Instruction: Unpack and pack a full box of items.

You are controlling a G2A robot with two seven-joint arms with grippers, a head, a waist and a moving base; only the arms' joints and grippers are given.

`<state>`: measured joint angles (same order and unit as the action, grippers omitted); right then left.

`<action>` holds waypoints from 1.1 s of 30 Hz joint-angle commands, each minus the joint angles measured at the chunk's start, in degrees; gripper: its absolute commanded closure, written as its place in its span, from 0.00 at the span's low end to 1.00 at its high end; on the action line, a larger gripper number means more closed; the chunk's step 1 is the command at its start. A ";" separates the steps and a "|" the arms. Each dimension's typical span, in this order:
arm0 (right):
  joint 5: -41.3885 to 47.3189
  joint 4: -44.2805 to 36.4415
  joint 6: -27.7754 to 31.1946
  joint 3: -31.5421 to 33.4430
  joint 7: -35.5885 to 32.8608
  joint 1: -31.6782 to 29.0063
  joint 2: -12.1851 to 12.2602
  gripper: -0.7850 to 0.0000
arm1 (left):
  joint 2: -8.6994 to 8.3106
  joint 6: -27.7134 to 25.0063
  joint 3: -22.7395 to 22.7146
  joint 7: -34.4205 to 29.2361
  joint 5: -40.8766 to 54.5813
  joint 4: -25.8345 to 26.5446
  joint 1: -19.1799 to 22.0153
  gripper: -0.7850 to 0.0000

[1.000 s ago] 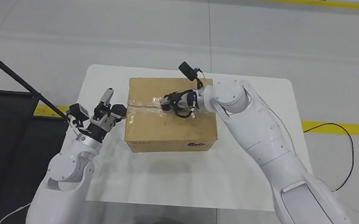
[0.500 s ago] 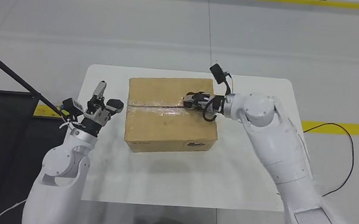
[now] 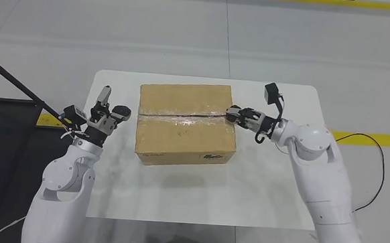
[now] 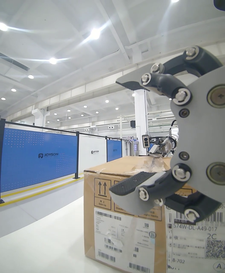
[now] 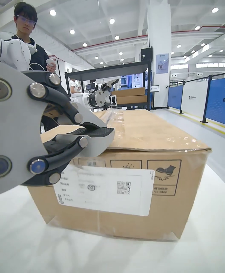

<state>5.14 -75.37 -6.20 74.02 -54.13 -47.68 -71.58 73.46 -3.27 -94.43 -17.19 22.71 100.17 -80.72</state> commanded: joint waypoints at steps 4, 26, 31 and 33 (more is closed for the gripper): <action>0.83 0.16 0.58 0.81 -0.09 -1.30 0.40 1.00 | -0.05 0.01 0.01 0.16 -0.05 0.07 -0.06 0.00; 4.99 6.25 2.85 1.24 0.16 -1.25 1.19 1.00 | -0.23 -0.37 0.01 0.83 -0.07 0.33 -0.68 0.00; 6.62 8.96 4.09 1.74 0.32 -0.85 1.34 1.00 | -0.27 -0.45 0.05 0.78 -0.14 0.47 -0.73 0.00; 7.28 10.05 4.62 2.14 0.55 -0.69 1.43 1.00 | -0.29 -0.48 0.00 0.81 -0.13 0.59 -0.75 0.00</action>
<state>12.13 -65.84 -1.83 75.94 -53.75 -48.44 -70.20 73.17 -3.72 -94.38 -16.41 22.57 100.69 -81.46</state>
